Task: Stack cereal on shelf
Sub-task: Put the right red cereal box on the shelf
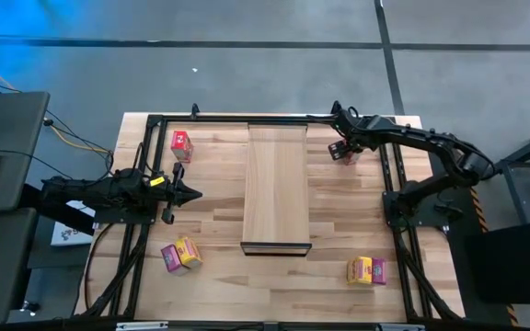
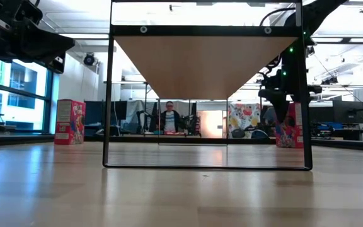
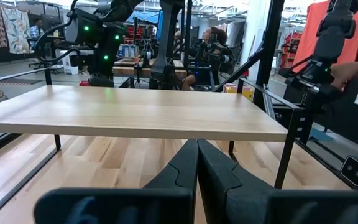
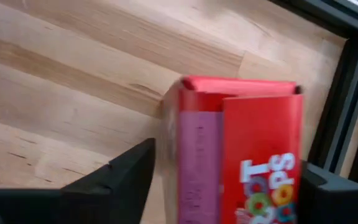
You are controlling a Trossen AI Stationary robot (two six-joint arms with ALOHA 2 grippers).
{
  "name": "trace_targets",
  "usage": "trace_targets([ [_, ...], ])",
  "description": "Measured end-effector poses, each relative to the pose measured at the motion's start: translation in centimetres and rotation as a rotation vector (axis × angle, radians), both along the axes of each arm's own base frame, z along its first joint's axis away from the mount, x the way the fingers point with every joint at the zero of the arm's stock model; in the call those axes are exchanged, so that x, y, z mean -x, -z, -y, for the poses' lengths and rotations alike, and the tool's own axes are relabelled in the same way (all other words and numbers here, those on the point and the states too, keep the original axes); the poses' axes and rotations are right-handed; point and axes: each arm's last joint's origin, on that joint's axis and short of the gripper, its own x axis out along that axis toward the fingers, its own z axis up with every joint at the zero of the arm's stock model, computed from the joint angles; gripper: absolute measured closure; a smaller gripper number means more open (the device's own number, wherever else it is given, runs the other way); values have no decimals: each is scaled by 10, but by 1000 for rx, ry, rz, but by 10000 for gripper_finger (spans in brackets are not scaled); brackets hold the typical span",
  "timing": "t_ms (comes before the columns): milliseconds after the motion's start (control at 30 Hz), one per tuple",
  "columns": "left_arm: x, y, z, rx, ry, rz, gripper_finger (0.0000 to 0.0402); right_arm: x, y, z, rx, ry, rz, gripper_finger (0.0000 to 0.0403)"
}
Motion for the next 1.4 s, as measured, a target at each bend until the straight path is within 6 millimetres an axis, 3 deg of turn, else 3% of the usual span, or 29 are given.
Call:
trace_targets([
  [267,0,0,0,0,0,0,402,5,-12,-4,38,-34,30,260],
  [500,0,0,0,0,0,0,401,16,-44,-18,4,-105,125,290],
  [700,0,0,0,0,0,0,402,29,-121,-41,-9,-178,275,284],
  [867,0,0,0,0,0,0,401,34,-198,-71,109,-315,519,284],
  [967,0,0,0,0,0,0,401,33,-232,-88,172,-421,641,284],
  [1133,0,0,0,0,0,0,402,4,-251,-109,212,-627,761,284],
  [1400,0,0,0,0,0,0,401,-78,-224,-128,213,-989,631,284],
])
